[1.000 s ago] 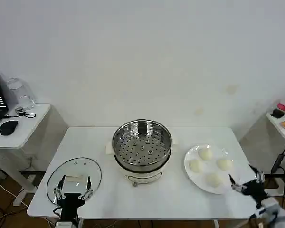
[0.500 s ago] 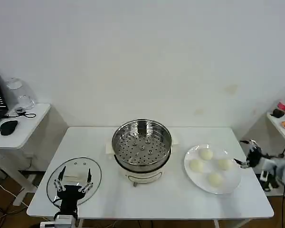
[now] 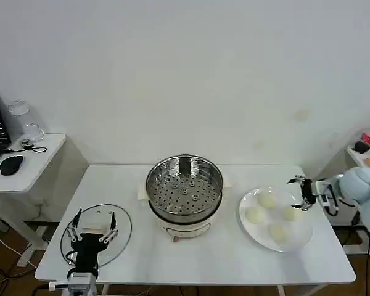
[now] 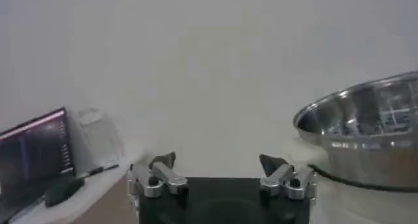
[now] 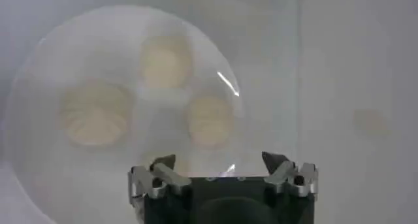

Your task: Take steamed baozi put them in steamer then cover it.

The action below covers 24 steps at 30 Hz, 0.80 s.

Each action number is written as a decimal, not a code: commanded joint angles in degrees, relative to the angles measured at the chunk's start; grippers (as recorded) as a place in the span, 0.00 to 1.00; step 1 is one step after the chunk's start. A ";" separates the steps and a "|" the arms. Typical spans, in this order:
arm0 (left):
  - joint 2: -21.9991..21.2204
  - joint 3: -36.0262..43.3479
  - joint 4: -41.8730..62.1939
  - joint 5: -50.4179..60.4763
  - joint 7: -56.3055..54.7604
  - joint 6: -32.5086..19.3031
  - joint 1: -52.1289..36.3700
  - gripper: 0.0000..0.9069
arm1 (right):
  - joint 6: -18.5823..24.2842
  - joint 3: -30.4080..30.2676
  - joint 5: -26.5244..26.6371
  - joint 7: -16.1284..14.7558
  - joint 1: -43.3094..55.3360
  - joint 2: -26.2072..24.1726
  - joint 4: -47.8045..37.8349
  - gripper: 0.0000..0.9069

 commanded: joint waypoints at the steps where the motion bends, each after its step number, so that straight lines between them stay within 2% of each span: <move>1: 0.00 -1.07 -0.56 -0.05 0.31 -0.02 0.23 1.00 | 0.36 -14.41 1.58 -2.40 11.33 7.90 -13.68 1.00; 11: -0.13 -1.88 -1.14 -0.07 0.43 -0.17 0.73 1.00 | 0.30 -13.56 -0.07 -0.40 11.77 12.32 -18.98 1.00; 22: -0.28 -2.69 -1.31 -0.19 0.32 -0.61 1.41 1.00 | 0.42 -14.37 -2.32 -0.08 12.10 14.99 -22.24 1.00; 24: -0.30 -2.72 -1.38 -0.19 0.33 -0.66 1.51 1.00 | 0.44 -14.38 -2.43 -0.06 12.07 15.26 -22.70 0.96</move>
